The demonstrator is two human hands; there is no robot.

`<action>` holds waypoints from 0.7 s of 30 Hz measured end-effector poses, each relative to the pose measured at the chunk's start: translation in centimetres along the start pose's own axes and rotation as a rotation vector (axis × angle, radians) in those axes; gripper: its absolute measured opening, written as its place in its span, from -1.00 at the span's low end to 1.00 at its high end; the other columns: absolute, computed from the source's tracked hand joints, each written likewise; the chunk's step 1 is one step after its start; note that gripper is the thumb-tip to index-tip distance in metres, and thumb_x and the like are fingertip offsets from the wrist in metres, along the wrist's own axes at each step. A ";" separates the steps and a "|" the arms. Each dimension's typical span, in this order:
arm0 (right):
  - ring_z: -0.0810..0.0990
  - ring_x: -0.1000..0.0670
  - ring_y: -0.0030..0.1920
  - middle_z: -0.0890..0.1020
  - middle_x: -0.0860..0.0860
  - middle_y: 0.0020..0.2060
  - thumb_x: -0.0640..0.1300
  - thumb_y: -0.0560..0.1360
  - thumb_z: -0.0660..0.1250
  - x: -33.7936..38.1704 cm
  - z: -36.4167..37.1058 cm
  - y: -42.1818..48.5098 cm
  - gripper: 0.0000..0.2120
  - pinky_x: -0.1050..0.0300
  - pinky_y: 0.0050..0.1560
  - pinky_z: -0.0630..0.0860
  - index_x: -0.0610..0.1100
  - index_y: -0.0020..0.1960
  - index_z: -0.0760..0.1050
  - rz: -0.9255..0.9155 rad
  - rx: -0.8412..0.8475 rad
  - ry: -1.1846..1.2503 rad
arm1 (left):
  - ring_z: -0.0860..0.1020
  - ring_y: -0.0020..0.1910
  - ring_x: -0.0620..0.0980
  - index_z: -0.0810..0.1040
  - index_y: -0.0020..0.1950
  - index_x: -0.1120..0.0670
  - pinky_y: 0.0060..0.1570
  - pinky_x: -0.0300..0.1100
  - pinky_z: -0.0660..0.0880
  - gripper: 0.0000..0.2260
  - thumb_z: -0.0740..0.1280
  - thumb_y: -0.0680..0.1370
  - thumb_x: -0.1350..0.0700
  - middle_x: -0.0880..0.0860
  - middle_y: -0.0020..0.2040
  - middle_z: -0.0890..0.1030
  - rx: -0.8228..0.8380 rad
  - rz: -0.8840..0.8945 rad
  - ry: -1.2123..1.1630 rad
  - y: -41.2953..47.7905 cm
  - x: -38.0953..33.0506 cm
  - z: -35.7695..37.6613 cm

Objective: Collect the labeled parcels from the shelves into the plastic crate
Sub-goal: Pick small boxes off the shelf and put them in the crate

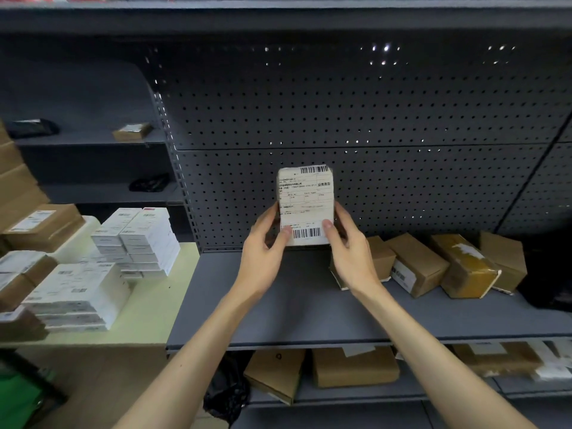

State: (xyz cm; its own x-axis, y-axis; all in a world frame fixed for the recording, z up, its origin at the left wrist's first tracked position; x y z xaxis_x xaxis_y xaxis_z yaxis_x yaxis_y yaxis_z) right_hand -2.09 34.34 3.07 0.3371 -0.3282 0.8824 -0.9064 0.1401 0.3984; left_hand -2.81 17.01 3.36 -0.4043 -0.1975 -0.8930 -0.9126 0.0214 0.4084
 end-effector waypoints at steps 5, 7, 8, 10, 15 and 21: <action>0.48 0.21 0.33 0.54 0.16 0.33 -0.06 0.66 0.23 -0.5 0.6 0.1 -0.59 0.09 0.37 0.43 0.09 0.49 0.33 0.000 -0.003 0.024 | 0.47 0.27 -0.41 0.38 0.52 -0.03 0.20 -0.53 0.33 -0.57 0.30 0.66 0.19 -0.20 0.35 0.52 -0.011 -0.013 0.014 0.2 0.9 -0.3; 0.49 0.16 0.33 0.54 0.13 0.33 -0.06 0.65 0.23 -1.0 1.0 0.3 -0.59 0.13 0.35 0.43 0.04 0.48 0.34 0.026 0.005 0.012 | 0.51 0.26 -0.34 0.38 0.53 -0.05 0.20 -0.49 0.39 -0.57 0.31 0.66 0.16 -0.20 0.33 0.56 -0.020 -0.039 0.000 0.0 1.4 -0.4; 0.49 0.14 0.32 0.55 0.11 0.32 -0.05 0.65 0.24 -1.4 1.2 0.3 -0.60 0.15 0.33 0.43 0.00 0.48 0.35 0.050 0.009 0.003 | 0.52 0.25 -0.32 0.39 0.52 -0.05 0.18 -0.48 0.41 -0.57 0.31 0.66 0.15 -0.21 0.30 0.58 -0.030 -0.058 -0.005 -0.2 1.9 -0.5; 0.53 0.06 0.28 0.59 0.06 0.26 -0.06 0.64 0.25 -2.4 1.8 0.3 -0.63 0.18 0.25 0.44 -0.06 0.43 0.40 0.116 0.012 -0.040 | 0.55 0.22 -0.29 0.43 0.50 -0.03 0.14 -0.47 0.43 -0.60 0.32 0.65 0.13 -0.22 0.25 0.61 -0.036 -0.107 0.015 -0.4 3.2 -0.5; 0.54 -0.11 0.25 0.60 -0.07 0.24 -0.04 0.66 0.20 -5.9 4.3 -0.8 -0.66 0.20 0.07 0.40 -0.10 0.39 0.43 0.324 0.119 -0.178 | 0.55 0.21 -0.13 0.45 0.50 0.05 0.13 -0.32 0.43 -0.61 0.29 0.66 0.07 -0.06 0.30 0.61 0.007 -0.337 0.137 -1.2 7.6 -0.5; 0.51 -0.14 0.30 0.54 -0.13 0.32 0.00 0.66 0.17 -9.5 6.1 -2.7 -0.58 0.15 0.16 0.43 -0.13 0.48 0.35 0.473 0.268 -0.269 | 0.57 0.10 -0.07 0.47 0.48 0.05 -0.17 -0.43 0.44 -0.64 0.25 0.68 0.06 0.00 0.26 0.63 0.116 -0.499 0.225 -2.9 11.5 -0.3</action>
State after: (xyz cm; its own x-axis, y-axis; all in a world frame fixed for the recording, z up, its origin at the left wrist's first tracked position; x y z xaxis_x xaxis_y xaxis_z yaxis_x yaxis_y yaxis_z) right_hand -4.37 31.32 -7.90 -0.1624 -0.5176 0.8401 -0.9866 0.0998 -0.1292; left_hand -4.75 14.34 -8.02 0.0904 -0.4156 -0.9050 -0.9958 -0.0237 -0.0886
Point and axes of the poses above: each hand's wrist, its own y-axis towards the middle knuckle, its own z-axis out of the palm, x = y × z, the point moved 3 cm from there along y, towards the middle knuckle
